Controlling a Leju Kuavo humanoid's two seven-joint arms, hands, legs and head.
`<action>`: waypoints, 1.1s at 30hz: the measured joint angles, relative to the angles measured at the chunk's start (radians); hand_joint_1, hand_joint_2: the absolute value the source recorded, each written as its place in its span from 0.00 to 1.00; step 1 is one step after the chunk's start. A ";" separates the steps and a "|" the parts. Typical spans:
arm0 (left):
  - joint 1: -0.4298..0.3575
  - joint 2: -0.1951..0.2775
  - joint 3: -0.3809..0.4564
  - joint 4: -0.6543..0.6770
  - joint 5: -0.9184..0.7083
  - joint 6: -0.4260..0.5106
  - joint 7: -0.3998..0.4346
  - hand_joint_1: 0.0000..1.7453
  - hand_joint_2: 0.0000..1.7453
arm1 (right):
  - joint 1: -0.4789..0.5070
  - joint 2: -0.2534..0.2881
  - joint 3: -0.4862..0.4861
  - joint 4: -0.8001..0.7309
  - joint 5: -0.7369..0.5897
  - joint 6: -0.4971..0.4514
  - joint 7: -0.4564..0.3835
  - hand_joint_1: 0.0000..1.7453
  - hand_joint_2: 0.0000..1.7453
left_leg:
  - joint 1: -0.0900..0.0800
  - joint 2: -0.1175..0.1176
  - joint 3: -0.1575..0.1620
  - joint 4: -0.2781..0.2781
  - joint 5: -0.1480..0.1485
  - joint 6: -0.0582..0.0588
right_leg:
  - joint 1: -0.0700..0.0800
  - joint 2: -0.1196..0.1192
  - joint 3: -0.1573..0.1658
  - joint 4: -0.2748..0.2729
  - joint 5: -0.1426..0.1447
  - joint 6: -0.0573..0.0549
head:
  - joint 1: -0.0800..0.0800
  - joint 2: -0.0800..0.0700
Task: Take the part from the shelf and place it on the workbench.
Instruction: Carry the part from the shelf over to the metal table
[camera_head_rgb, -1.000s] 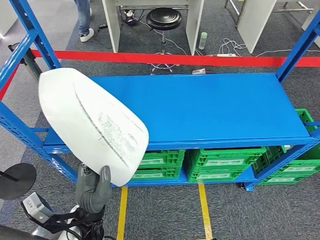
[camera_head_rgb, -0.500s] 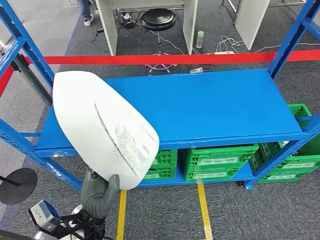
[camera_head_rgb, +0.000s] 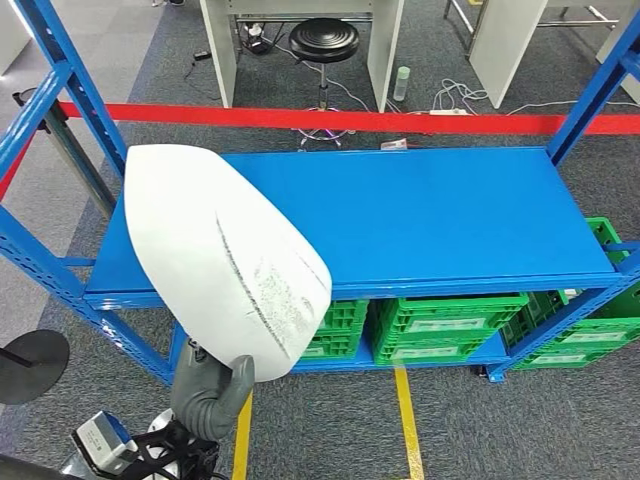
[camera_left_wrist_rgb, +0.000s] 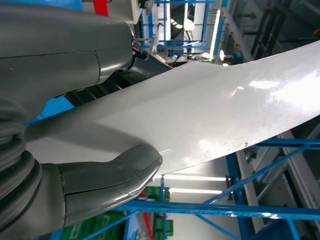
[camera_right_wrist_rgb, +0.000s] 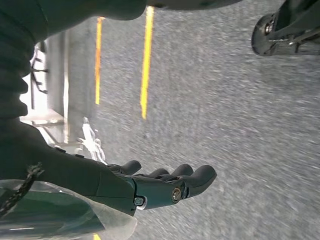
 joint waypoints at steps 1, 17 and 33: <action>-0.001 0.000 -0.003 0.003 -0.002 0.001 0.003 1.00 1.00 | 0.001 0.000 0.000 0.000 0.000 0.002 0.007 0.00 1.00 | 0.000 0.000 0.000 0.000 0.000 0.000 | 0.000 0.000 -0.004 0.006 0.009 0.001 | 0.000 0.000; -0.015 0.002 -0.013 0.019 0.000 0.009 0.021 1.00 1.00 | 0.001 -0.001 0.001 0.000 0.019 0.003 0.026 0.00 1.00 | -0.003 -0.003 -0.073 0.179 -0.105 -0.047 | -0.008 0.000 0.137 -0.276 0.132 -0.040 | -0.009 0.000; -0.023 0.004 -0.013 0.026 0.007 0.004 0.038 1.00 1.00 | 0.001 0.000 0.008 0.000 0.039 -0.003 0.026 0.00 1.00 | -0.005 0.004 -0.023 -0.001 0.025 0.009 | -0.002 -0.002 0.050 -0.081 -0.003 0.000 | -0.001 0.000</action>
